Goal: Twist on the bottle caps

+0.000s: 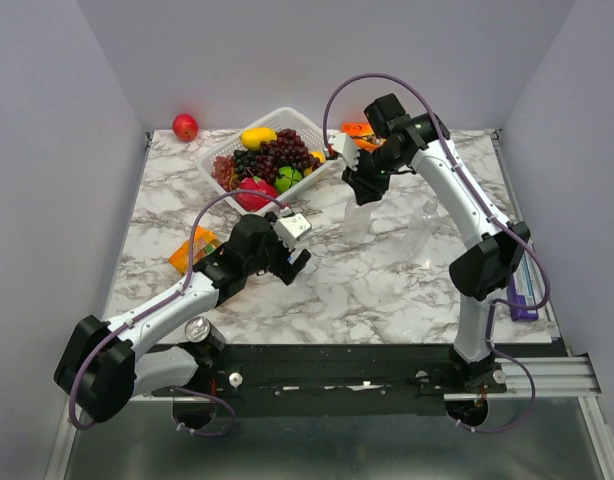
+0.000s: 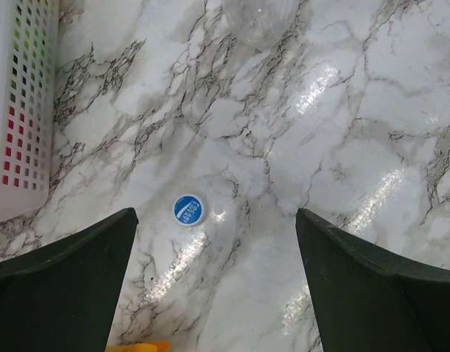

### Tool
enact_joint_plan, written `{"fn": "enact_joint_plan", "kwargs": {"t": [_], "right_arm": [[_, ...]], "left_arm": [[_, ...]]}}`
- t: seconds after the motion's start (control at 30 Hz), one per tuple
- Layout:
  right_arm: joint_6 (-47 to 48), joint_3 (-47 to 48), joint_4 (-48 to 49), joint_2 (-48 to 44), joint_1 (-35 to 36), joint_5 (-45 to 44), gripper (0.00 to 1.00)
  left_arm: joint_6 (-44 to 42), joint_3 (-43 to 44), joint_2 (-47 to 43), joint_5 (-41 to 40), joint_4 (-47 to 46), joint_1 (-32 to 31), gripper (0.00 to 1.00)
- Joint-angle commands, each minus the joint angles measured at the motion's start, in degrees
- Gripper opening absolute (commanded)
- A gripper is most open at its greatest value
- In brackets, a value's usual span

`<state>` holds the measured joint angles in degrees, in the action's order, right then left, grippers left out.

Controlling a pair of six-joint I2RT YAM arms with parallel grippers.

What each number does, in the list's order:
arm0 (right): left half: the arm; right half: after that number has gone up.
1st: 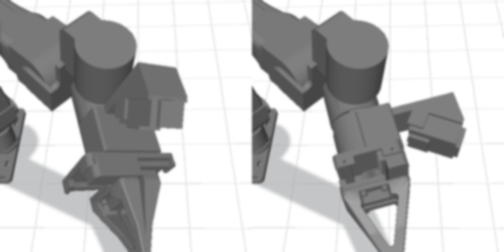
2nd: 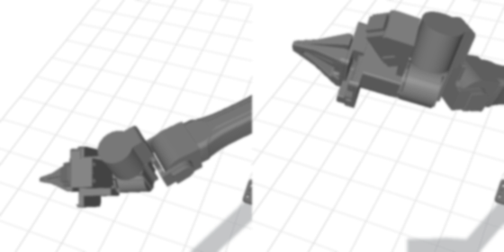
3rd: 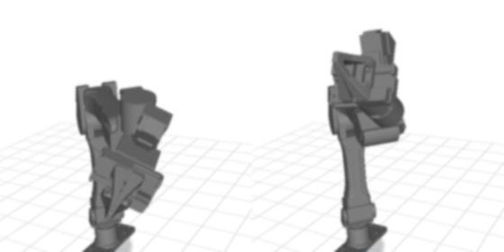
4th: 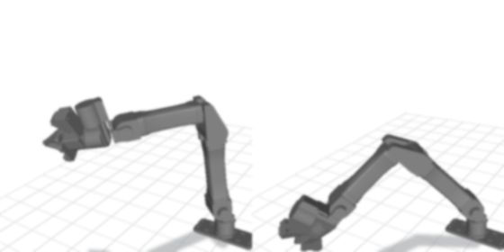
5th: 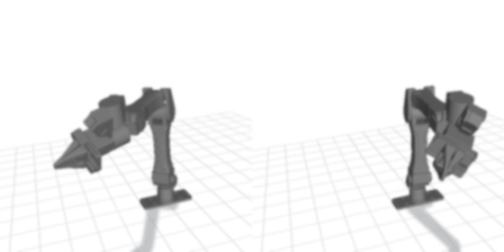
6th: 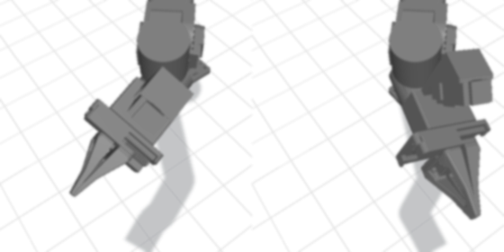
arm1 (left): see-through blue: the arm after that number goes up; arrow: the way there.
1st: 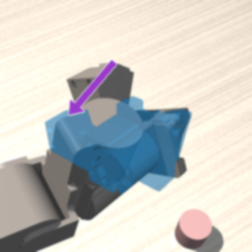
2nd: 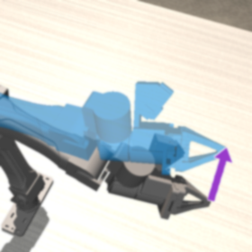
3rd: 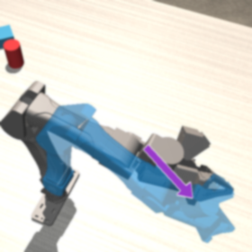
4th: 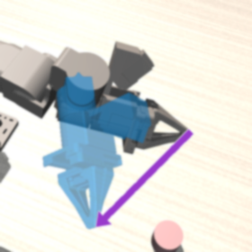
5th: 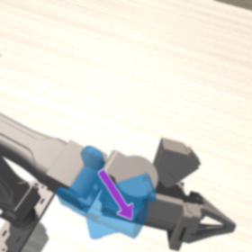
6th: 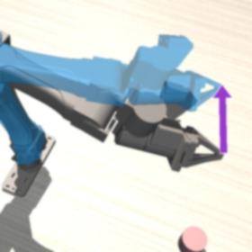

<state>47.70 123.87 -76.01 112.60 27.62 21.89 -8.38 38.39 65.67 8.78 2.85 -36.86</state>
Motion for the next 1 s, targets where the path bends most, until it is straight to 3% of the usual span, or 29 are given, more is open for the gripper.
{"fn": "enact_joint_plan", "kwargs": {"t": [0.0, 0.27, 0.5, 0.67, 0.97], "right_arm": [[-1.3, 1.1, -1.5, 1.0, -0.7, -0.5, 0.15], [-2.3, -2.4, 0.8, 0.3, -1.5, -0.3, 0.31], [-2.9, -3.6, 1.6, 0.3, -1.6, -0.2, 0.4], [-3.2, -2.7, 2.2, -0.4, -1.7, -0.2, 0.54], [-3.9, -0.9, 2.4, -1.5, -1.6, -0.4, 0.6]], "left_arm": [[0.8, -0.8, -0.6, 1.9, 0.7, 0.2, 0.99], [0.8, -1.1, -0.3, 2.3, 0.6, 0.7, 0.99], [0.6, -0.4, 0.6, 2.5, 0.3, 0.7, 0.99], [0.6, -0.8, 0.8, 2.6, 0.0, 0.7, 0.99], [0.8, -0.9, 1.5, 3.7, -1.2, 0.7, 0.99]]}}
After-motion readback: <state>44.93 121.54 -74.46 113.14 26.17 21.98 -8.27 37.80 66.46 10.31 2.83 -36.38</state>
